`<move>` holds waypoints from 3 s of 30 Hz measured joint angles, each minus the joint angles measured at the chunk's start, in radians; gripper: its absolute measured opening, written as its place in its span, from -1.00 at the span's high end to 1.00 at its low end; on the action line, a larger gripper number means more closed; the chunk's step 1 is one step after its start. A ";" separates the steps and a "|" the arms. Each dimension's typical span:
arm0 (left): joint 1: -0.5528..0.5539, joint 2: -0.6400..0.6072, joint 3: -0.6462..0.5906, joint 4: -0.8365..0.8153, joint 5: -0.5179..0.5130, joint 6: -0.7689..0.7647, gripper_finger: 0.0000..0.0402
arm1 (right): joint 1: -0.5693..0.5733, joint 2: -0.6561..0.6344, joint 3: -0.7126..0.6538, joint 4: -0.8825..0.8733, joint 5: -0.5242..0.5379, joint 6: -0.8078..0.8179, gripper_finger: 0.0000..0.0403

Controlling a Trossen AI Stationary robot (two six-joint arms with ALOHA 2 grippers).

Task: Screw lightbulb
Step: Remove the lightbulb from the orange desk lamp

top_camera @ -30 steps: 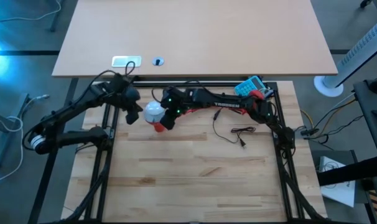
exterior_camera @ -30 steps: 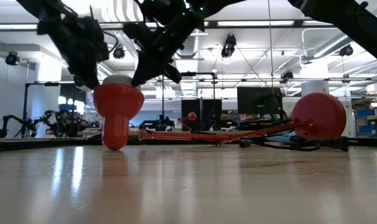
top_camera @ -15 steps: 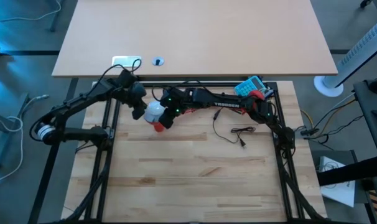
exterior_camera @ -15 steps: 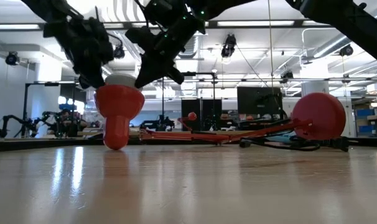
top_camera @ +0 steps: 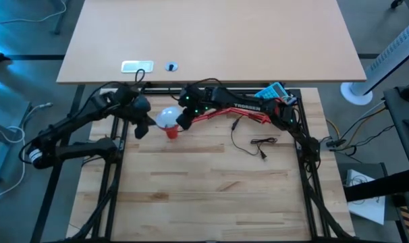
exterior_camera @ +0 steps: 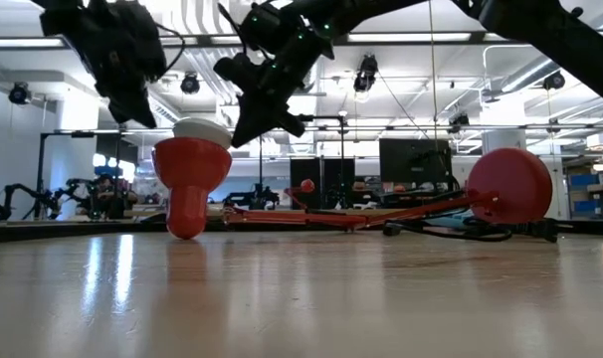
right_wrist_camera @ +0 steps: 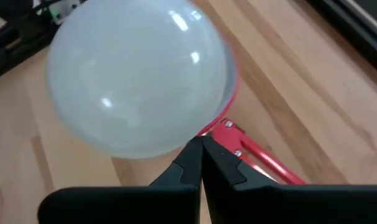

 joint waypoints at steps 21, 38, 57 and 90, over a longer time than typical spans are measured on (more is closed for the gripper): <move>0.051 0.172 -0.001 0.134 -0.099 0.218 1.00 | 0.033 -0.001 -0.002 0.033 -0.006 -0.161 0.49; 0.052 0.104 0.067 0.133 -0.080 0.151 1.00 | 0.047 -0.001 -0.005 0.186 -0.036 -0.162 -0.24; 0.052 0.104 0.124 0.134 -0.064 0.096 1.00 | 0.080 -0.001 -0.006 0.364 0.070 -0.156 -0.26; 0.038 -0.068 0.124 0.220 0.092 -0.194 1.00 | 0.171 -0.134 0.003 0.507 0.180 -0.185 -0.25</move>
